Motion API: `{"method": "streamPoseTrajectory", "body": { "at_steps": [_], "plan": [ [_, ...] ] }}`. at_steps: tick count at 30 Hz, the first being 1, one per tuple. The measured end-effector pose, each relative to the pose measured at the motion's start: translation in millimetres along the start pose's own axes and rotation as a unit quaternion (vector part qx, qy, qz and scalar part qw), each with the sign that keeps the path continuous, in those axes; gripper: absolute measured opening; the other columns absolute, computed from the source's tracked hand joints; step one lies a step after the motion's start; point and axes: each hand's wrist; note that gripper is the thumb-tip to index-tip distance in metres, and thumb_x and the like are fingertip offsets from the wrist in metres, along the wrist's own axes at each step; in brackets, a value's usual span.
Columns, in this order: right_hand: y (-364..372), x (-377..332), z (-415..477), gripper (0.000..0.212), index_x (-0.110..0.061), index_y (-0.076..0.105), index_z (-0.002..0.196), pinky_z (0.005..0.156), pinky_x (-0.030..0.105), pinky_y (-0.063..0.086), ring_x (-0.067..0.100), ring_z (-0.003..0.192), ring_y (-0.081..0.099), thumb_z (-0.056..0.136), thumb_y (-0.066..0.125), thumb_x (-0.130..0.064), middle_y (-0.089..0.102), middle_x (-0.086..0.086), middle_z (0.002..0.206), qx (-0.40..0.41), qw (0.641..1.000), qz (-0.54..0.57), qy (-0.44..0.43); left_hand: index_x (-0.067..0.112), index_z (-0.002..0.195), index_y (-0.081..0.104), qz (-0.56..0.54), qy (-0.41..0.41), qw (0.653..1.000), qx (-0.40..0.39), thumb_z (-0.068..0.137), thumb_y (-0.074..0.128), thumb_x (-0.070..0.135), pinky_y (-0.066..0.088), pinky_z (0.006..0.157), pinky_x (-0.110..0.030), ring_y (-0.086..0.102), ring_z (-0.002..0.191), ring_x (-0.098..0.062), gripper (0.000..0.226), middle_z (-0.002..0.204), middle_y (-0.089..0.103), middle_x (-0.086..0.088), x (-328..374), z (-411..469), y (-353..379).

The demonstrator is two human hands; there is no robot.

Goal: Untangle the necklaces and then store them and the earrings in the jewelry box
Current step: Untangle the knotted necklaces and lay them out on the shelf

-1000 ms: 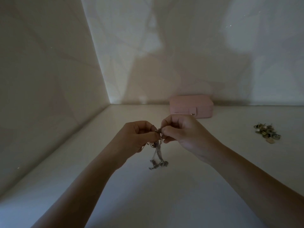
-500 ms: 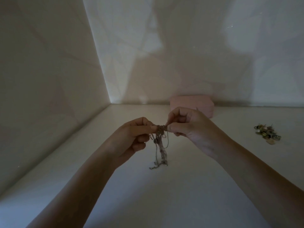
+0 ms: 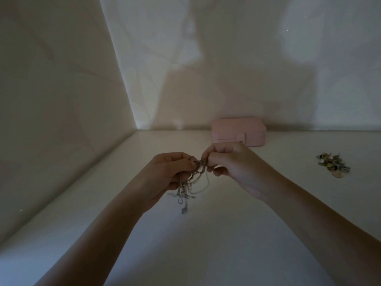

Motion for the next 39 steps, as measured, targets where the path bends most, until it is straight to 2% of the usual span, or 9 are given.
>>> {"method": "streamPoseTrajectory", "body": {
  "at_steps": [6, 11, 16, 20, 25, 27, 30, 34, 39],
  "plan": [
    [-2, -3, 4, 0.025, -0.005, 0.061, 0.072, 0.040, 0.018, 0.035, 0.012, 0.049, 0.050, 0.089, 0.044, 0.003, 0.060, 0.009, 0.071, -0.036, 0.965, 0.247, 0.074, 0.010, 0.078, 0.064, 0.023, -0.007, 1.000, 0.013, 0.090, 0.055, 0.005, 0.023, 0.042, -0.014, 0.024, 0.046, -0.006, 0.017, 0.053, 0.037, 0.006, -3, 3, 0],
    [-4, -4, 5, 0.023, -0.004, 0.061, 0.079, 0.046, 0.019, 0.050, 0.014, 0.055, 0.065, 0.094, 0.044, 0.002, 0.068, 0.010, 0.068, -0.011, 0.962, 0.262, 0.073, 0.005, 0.082, 0.067, -0.023, -0.001, 0.999, 0.026, 0.089, 0.056, 0.005, 0.022, 0.041, -0.014, 0.027, 0.047, -0.005, 0.013, 0.054, 0.038, 0.005, -5, 4, -1],
    [-5, -8, 6, 0.021, -0.002, 0.058, 0.082, 0.043, 0.017, 0.050, 0.013, 0.049, 0.065, 0.095, 0.044, 0.005, 0.068, 0.009, 0.061, 0.020, 0.943, 0.323, 0.074, 0.012, 0.070, 0.070, -0.087, 0.029, 0.996, -0.014, 0.072, 0.066, 0.010, 0.020, 0.042, -0.016, 0.028, 0.052, -0.006, 0.005, 0.072, 0.054, -0.004, -1, 2, -3],
    [-5, -10, 4, 0.020, -0.002, 0.057, 0.084, 0.040, 0.016, 0.049, 0.013, 0.047, 0.065, 0.096, 0.042, 0.004, 0.072, 0.013, 0.072, 0.009, 0.935, 0.346, 0.075, 0.015, 0.069, 0.067, -0.081, 0.022, 0.996, -0.040, 0.073, 0.054, 0.015, 0.023, 0.044, -0.017, 0.033, 0.053, -0.006, 0.013, 0.085, 0.049, -0.013, -2, 1, -3],
    [-6, -8, 5, 0.020, -0.001, 0.055, 0.084, 0.042, 0.021, 0.052, 0.021, 0.052, 0.069, 0.097, 0.041, 0.001, 0.069, 0.019, 0.069, -0.012, 0.933, 0.349, 0.092, 0.013, 0.072, 0.062, -0.090, 0.017, 0.995, -0.031, 0.076, 0.067, 0.018, 0.025, 0.044, -0.015, 0.036, 0.053, -0.005, 0.008, 0.075, 0.058, -0.001, -3, 2, -3],
    [-8, -7, 5, 0.018, 0.000, 0.055, 0.083, 0.045, 0.023, 0.055, 0.025, 0.057, 0.070, 0.096, 0.042, 0.002, 0.068, 0.020, 0.068, -0.030, 0.932, 0.347, 0.102, 0.011, 0.074, 0.063, -0.091, 0.018, 0.996, -0.017, 0.075, 0.062, 0.023, 0.027, 0.043, -0.014, 0.037, 0.054, -0.006, 0.012, 0.072, 0.060, 0.000, -3, 2, -3],
    [-11, -7, 3, 0.007, -0.002, 0.056, 0.084, 0.057, 0.025, 0.059, 0.023, 0.063, 0.071, 0.079, 0.058, 0.003, 0.068, 0.018, 0.072, -0.082, 0.944, 0.307, 0.089, 0.010, 0.075, 0.066, -0.085, 0.023, 0.996, -0.005, 0.074, 0.061, 0.025, 0.030, 0.043, -0.015, 0.038, 0.054, -0.007, 0.016, 0.075, 0.058, -0.007, -2, 2, -4],
    [-12, -3, 1, 0.025, -0.006, 0.064, 0.089, 0.060, 0.020, 0.056, 0.013, 0.064, 0.067, 0.065, 0.070, -0.004, 0.069, 0.007, 0.073, -0.107, 0.974, 0.195, 0.044, 0.013, 0.066, 0.066, -0.089, 0.028, 0.996, -0.001, 0.073, 0.062, 0.023, 0.029, 0.043, -0.015, 0.037, 0.053, -0.007, 0.012, 0.069, 0.050, -0.004, 0, 1, -4],
    [-12, -2, 0, 0.016, -0.010, 0.074, 0.087, 0.064, 0.017, 0.053, 0.007, 0.067, 0.066, 0.079, 0.070, 0.003, 0.071, 0.000, 0.073, -0.052, 0.998, 0.031, -0.028, 0.018, 0.060, 0.064, -0.097, 0.034, 0.995, -0.011, 0.075, 0.064, 0.016, 0.028, 0.041, -0.014, 0.037, 0.051, -0.005, 0.015, 0.065, 0.049, 0.001, 0, 2, -2]
  ]
}}
Point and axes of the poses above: each hand's wrist, its own z-axis towards the middle knuckle, its own y-axis out of the palm, x = y × z
